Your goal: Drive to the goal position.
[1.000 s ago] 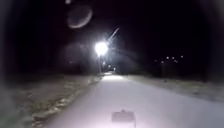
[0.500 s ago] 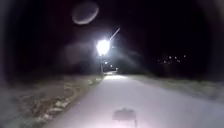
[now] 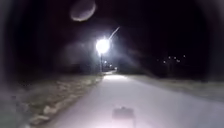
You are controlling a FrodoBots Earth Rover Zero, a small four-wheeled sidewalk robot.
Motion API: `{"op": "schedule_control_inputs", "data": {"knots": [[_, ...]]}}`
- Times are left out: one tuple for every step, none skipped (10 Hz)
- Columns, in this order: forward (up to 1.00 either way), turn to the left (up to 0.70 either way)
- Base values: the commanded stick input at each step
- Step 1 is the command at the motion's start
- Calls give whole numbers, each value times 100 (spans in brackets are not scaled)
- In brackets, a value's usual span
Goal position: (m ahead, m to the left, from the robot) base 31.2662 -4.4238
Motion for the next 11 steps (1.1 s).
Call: {"op": "schedule_control_inputs", "data": {"knots": [[70, 0], [70, 0], [70, 0], [70, 0], [70, 0], [70, 0], [70, 0], [70, 0], [70, 0], [70, 0], [70, 7]]}}
